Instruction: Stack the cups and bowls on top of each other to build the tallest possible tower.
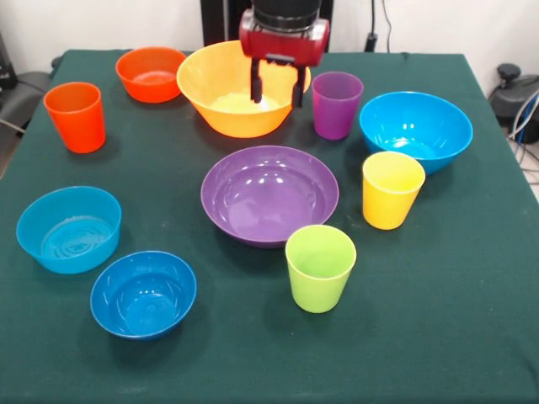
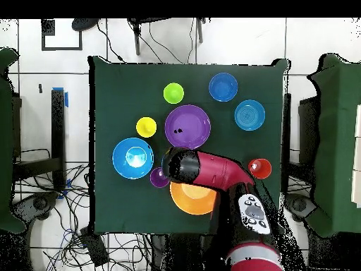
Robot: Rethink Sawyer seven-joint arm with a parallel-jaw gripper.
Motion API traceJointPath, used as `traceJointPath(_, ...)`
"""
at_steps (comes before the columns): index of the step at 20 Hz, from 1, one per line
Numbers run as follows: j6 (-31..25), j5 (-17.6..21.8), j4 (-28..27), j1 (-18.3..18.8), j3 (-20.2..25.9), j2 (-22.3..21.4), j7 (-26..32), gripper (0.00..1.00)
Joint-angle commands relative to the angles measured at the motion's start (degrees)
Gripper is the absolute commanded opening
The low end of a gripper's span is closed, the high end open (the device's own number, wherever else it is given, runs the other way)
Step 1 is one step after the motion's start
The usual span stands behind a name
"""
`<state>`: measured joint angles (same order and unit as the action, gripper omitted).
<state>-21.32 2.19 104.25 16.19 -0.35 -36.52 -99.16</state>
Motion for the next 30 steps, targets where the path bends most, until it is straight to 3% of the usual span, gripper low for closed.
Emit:
traceJointPath(1, 2.7, 3.8, -5.5, 0.9, 3.9, 4.8, -1.7, 1.0)
traceJointPath(11, 1.0, 2.9, -4.6, 1.3, 4.0, 2.7, -2.5, 1.0)
traceJointPath(20, 3.0, 3.1, -5.7, 2.1, 4.2, 5.3, -2.7, 1.0)
traceJointPath(30, 2.7, 3.3, -4.6, 3.3, 4.8, 4.0, -1.9, 1.0)
